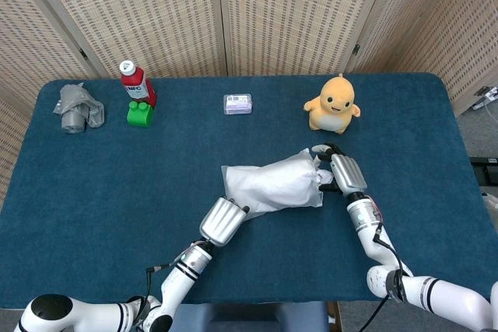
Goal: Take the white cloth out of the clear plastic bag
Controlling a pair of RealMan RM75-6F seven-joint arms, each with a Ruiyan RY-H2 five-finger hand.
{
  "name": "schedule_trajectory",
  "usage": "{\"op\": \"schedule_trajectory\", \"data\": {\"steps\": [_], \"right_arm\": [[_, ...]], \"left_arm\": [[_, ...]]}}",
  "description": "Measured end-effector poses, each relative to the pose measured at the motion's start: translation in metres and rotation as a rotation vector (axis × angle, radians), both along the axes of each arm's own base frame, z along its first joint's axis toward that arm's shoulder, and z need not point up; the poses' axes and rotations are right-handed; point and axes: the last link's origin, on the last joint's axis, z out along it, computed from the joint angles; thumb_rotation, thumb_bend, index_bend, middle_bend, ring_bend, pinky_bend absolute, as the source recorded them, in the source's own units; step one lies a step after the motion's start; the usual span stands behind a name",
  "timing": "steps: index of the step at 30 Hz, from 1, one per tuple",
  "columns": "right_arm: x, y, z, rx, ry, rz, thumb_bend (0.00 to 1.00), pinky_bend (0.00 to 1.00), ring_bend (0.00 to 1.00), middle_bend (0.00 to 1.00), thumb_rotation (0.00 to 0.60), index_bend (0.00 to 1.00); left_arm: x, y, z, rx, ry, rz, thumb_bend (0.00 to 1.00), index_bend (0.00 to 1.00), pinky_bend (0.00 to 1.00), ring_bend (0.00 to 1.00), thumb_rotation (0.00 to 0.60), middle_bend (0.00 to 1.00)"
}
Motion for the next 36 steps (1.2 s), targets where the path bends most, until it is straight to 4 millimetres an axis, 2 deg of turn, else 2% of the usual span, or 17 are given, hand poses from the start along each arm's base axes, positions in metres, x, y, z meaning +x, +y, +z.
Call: {"op": "schedule_trajectory", "data": {"steps": [12,22,30,36], "right_arm": [[-0.001,0.001,0.001,0.002,-0.006,0.005,0.68,0.22,0.08,0.23,0.600,0.80],[-0.001,0.001,-0.001,0.007,-0.008,0.005,0.68,0.22,0.08,0.23,0.600,0.80],[-0.001,0.000,0.000,0.004,-0.011,0.003,0.68,0.22,0.08,0.23,0.600,0.80],[-0.002,0.001,-0.001,0.007,-0.011,0.002,0.68,0.22,0.08,0.23,0.600,0.80]], "left_arm": [[0.002,0.004,0.000,0.028,-0.006,-0.044,0.03,0.56,0.71,0.69,0.600,0.79],[-0.005,0.008,0.000,0.036,-0.005,-0.062,0.03,0.57,0.72,0.71,0.600,0.81],[-0.010,0.005,0.002,0.020,0.027,-0.048,0.03,0.47,0.73,0.71,0.600,0.81],[-0.011,0.004,0.002,0.030,0.042,-0.037,0.03,0.46,0.73,0.71,0.600,0.81]]}}
